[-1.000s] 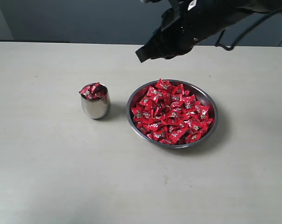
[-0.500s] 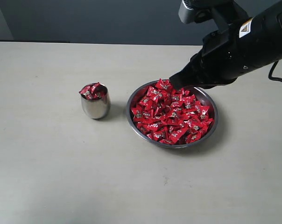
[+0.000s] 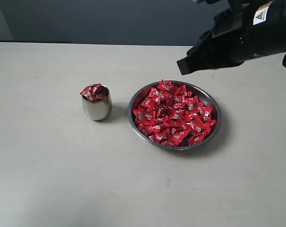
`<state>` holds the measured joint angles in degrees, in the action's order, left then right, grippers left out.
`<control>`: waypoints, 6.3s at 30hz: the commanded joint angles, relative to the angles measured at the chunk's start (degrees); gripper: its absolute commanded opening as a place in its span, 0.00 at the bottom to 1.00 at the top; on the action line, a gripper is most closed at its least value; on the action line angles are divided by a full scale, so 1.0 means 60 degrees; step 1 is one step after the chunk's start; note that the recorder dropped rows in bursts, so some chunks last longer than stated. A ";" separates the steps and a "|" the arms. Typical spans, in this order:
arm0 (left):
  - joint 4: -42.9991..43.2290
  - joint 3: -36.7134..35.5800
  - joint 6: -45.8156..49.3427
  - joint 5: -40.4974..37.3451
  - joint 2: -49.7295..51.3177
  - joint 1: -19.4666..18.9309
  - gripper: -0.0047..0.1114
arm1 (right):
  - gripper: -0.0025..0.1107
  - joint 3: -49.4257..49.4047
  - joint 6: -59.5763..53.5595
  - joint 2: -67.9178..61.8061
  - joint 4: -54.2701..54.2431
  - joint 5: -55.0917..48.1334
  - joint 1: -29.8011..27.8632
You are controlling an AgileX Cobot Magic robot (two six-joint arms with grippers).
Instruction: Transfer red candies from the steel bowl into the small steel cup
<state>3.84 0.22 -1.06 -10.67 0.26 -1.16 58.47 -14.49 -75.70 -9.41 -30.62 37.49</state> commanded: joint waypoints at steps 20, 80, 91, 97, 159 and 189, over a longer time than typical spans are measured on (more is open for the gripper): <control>0.0010 -0.0036 -0.0011 0.0051 -0.0043 0.0031 0.04 | 0.02 -0.5147 0.0890 0.6451 -0.0706 0.2210 -0.6519; 0.0010 -0.0036 -0.0011 0.0061 -0.0043 0.0031 0.04 | 0.02 -0.9745 0.2920 1.2617 0.2343 0.1953 -0.6214; 0.0010 -0.0036 -0.0011 0.0061 -0.0043 0.0031 0.04 | 0.02 -0.9745 0.2940 1.2617 0.2559 0.1934 -0.5427; 0.0010 -0.0036 -0.0011 0.0061 -0.0043 0.0031 0.04 | 0.02 -0.9745 0.2940 1.2617 0.2559 0.1934 -0.4896; 0.0010 -0.0036 -0.0011 0.0059 -0.0043 0.0031 0.04 | 0.02 -0.9745 0.2958 1.2617 0.2561 0.1914 -0.4915; 0.0010 -0.0036 -0.0011 0.0042 -0.0043 0.0031 0.04 | 0.02 -0.9745 0.2958 1.2617 0.2561 0.1914 -0.4915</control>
<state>3.84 0.22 -1.06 -10.67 0.26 -1.16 0.29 3.07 -0.36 5.75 -19.36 7.76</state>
